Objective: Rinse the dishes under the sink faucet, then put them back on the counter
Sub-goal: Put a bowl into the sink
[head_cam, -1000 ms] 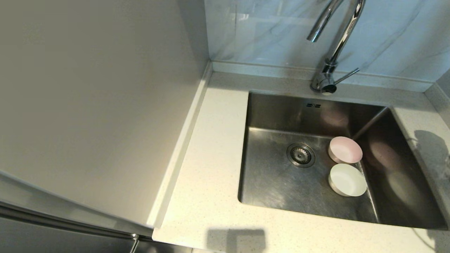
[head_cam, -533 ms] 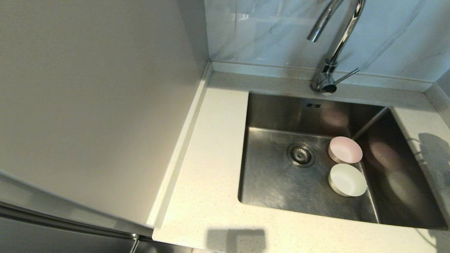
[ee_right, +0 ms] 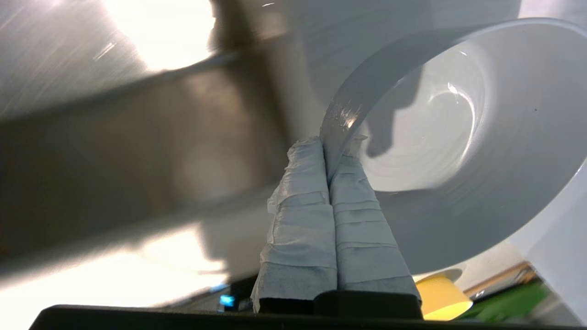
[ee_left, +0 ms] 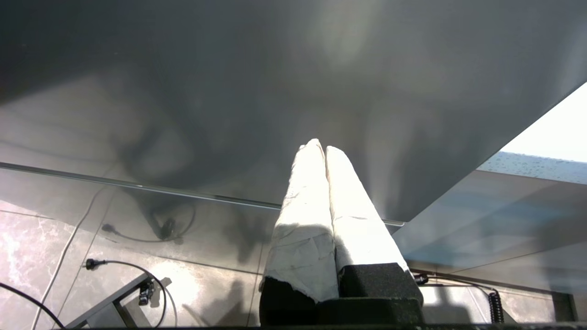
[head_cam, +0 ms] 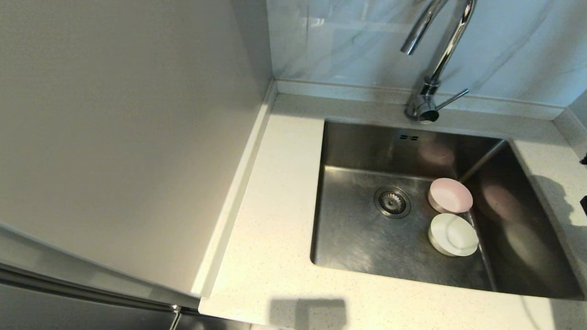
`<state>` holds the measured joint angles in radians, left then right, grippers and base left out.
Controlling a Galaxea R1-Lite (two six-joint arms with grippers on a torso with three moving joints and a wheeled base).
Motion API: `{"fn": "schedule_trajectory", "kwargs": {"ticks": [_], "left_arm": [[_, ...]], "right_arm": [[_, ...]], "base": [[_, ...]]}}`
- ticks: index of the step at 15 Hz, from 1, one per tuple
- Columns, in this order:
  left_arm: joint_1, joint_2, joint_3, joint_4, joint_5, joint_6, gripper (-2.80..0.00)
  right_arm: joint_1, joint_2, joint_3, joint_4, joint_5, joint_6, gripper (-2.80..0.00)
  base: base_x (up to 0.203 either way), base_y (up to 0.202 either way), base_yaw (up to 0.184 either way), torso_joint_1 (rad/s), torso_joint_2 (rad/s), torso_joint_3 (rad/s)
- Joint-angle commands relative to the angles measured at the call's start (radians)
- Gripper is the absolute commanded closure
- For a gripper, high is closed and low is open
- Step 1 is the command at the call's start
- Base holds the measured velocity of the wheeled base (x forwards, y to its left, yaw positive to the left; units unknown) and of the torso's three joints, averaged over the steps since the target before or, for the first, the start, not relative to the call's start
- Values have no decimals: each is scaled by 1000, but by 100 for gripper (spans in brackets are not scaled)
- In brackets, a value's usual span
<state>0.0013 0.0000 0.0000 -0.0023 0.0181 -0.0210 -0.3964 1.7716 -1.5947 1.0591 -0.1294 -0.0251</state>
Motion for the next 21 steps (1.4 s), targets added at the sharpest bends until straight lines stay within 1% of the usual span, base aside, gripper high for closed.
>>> {"fn": "schedule_trajectory", "kwargs": {"ticks": [1,3,5,7,8,9,10,12,13,15,16,19,21], "left_arm": [[0,-3,0,-1,0,1,0],[0,-3,0,-1,0,0,0],[0,-3,0,-1,0,0,0],[0,-3,0,-1,0,0,0],[0,-5,0,-1,0,0,0],[0,-3,0,-1,0,0,0],[0,-3,0,-1,0,0,0],[0,-3,0,-1,0,0,0],[0,-3,0,-1,-1,0,0],[0,-3,0,-1,0,0,0],[0,-3,0,-1,0,0,0],[0,-3,0,-1,0,0,0],[0,-3,0,-1,-1,0,0]], "right_arm": [[140,-114,55,5,1,-8,0],[305,-127,68,1,1,-10,0],[468,-112,80,-45,0,-10,0],[598,-60,96,-151,-1,-13,0],[640,-23,104,-244,-1,-27,0],[668,11,109,-328,-1,-79,0],[683,40,112,-391,-1,-158,0],[695,95,111,-482,0,-295,0],[696,120,108,-564,3,-331,0],[704,174,115,-730,4,-352,0],[705,195,126,-789,4,-349,0],[703,229,217,-970,5,-278,0],[703,271,282,-1098,6,-263,0]], "base": [[0,0,0,0,0,0],[0,0,0,0,0,0],[0,0,0,0,0,0],[0,0,0,0,0,0],[0,0,0,0,0,0],[0,0,0,0,0,0],[0,0,0,0,0,0],[0,0,0,0,0,0],[0,0,0,0,0,0],[0,0,0,0,0,0],[0,0,0,0,0,0],[0,0,0,0,0,0],[0,0,0,0,0,0]]}}
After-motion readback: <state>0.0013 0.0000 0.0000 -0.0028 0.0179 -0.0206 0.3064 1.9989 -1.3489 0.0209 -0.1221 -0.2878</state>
